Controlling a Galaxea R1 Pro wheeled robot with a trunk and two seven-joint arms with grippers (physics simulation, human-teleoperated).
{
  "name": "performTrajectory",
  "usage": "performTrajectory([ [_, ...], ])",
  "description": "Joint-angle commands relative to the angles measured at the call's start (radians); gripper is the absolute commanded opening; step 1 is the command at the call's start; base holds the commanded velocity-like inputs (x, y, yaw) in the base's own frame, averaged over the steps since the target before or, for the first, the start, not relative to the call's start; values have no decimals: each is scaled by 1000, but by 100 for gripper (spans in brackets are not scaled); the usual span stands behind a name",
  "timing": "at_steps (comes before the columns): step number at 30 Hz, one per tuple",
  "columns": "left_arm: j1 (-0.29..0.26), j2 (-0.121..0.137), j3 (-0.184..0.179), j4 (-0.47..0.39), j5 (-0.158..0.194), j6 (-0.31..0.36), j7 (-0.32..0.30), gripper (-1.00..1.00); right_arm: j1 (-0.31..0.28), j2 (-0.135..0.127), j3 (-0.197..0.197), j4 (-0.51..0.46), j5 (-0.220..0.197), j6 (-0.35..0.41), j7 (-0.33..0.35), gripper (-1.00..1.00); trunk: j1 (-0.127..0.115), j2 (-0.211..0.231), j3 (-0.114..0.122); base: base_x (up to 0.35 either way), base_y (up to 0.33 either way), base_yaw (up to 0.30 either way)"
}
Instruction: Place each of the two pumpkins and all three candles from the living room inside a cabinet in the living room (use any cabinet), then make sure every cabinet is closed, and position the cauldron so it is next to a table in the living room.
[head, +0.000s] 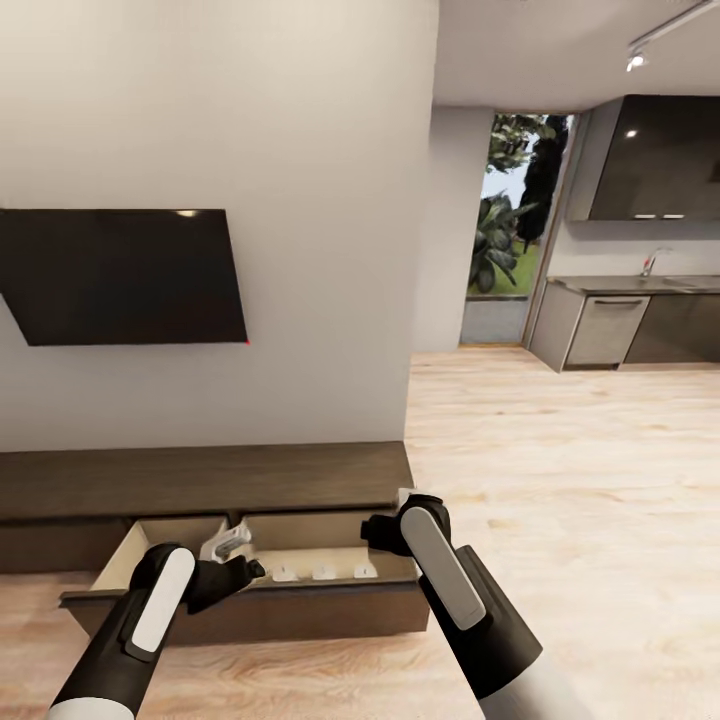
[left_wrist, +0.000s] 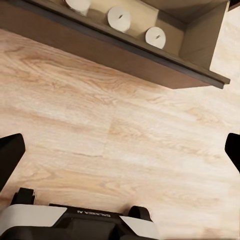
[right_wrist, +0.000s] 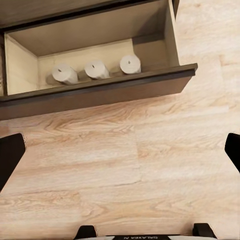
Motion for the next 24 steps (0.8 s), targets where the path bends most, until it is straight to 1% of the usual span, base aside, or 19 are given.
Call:
performTrajectory([
  [1,0,0,1,0,0,0,0,100,0,0,0,0,0,0,0,100,0,0,0,-197,228,0],
  [5,0,2,1,3,0,-1,0,100,0,0,0,0,0,0,0,100,0,0,0,-82,261,0],
  [14,0,2,2,4,0,-2,0,100,0,0,0,0,1,0,0,100,0,0,0,-10,277,0],
  [17,0,3,2,5,0,-2,0,100,0,0,0,0,1,0,0,100,0,0,0,-120,240,0],
  [20,0,2,2,4,-1,-2,0,100,0,0,1,0,2,0,0,100,0,0,0,-166,181,0],
  [24,0,2,2,4,-1,-2,0,100,0,0,1,0,1,0,0,100,0,0,0,-120,83,0],
])
